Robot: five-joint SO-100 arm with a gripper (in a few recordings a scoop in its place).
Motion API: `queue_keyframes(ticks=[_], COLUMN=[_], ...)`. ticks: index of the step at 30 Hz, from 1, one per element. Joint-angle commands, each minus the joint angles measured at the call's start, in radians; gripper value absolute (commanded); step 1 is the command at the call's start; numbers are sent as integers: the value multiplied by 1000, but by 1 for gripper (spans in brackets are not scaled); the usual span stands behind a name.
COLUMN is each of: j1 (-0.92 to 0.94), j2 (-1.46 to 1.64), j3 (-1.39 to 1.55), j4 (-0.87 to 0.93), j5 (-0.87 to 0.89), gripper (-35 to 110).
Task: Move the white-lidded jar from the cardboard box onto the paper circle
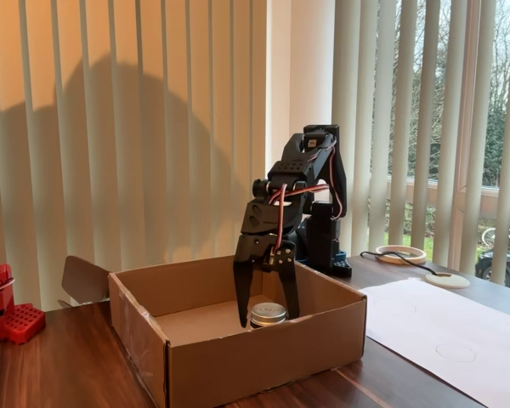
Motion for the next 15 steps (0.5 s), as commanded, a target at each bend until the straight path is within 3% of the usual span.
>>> queue_keyframes(ticks=[1,15], j1=[6,-9], j2=[46,72], j3=[-74,-83], j4=[5,-23], j5=[0,25], gripper=[29,13])
